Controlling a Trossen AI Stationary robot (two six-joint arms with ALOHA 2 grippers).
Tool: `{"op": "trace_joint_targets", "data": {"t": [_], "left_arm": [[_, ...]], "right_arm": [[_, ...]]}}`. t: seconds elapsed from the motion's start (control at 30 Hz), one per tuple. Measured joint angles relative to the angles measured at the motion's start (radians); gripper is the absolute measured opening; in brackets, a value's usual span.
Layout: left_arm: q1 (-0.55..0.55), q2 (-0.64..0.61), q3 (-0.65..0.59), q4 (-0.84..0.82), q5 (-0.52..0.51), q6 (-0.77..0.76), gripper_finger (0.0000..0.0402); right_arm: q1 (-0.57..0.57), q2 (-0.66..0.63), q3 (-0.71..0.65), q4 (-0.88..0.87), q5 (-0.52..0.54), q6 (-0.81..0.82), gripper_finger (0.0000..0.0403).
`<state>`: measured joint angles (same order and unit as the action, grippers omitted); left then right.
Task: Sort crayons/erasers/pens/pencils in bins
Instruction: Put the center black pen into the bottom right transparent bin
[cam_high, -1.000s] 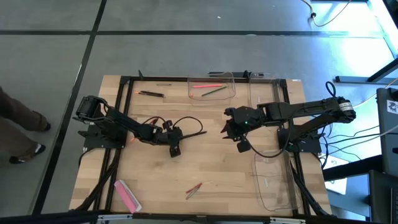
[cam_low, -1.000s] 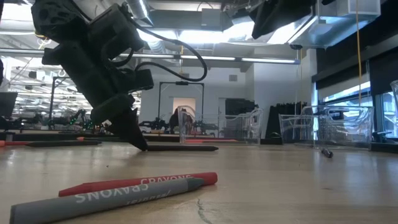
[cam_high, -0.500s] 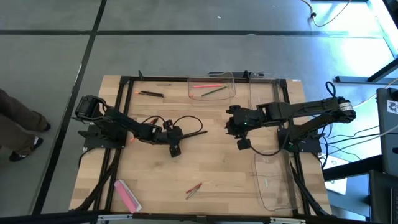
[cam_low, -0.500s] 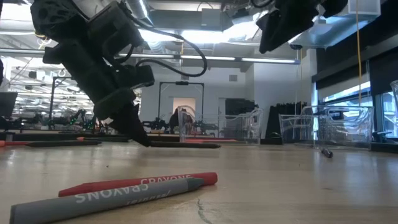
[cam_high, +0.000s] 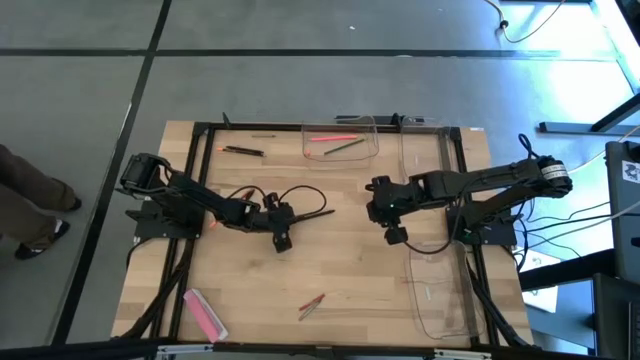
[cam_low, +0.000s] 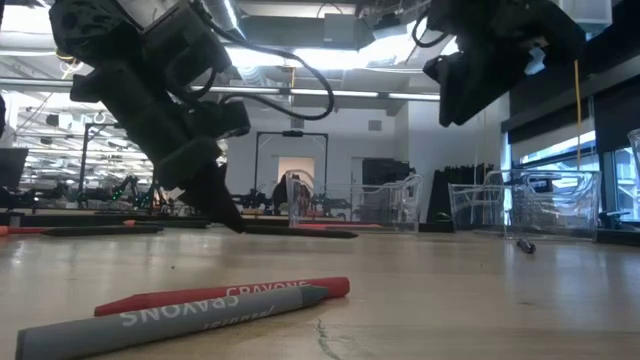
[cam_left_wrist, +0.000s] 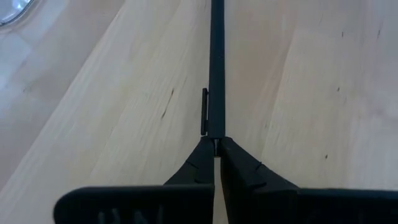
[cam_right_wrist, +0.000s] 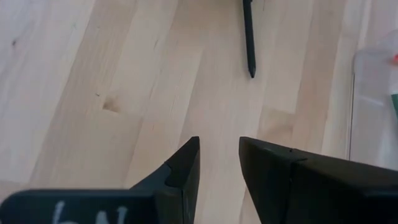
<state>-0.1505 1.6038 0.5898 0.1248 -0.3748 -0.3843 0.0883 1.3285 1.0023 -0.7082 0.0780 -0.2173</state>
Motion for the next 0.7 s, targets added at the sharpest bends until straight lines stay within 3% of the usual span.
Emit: {"op": "trace_joint_targets", "data": {"t": [0.4, 0.7], "left_arm": [[0.000, -0.001, 0.096, -0.042, 0.003, 0.058, 0.0000], [0.000, -0.001, 0.219, -0.177, 0.003, 0.079, 0.0000]], "right_arm": [[0.000, 0.000, -0.009, 0.057, 0.001, 0.003, 0.0120], [0.000, 0.000, -0.009, 0.077, 0.075, -0.001, 0.0193]]}}
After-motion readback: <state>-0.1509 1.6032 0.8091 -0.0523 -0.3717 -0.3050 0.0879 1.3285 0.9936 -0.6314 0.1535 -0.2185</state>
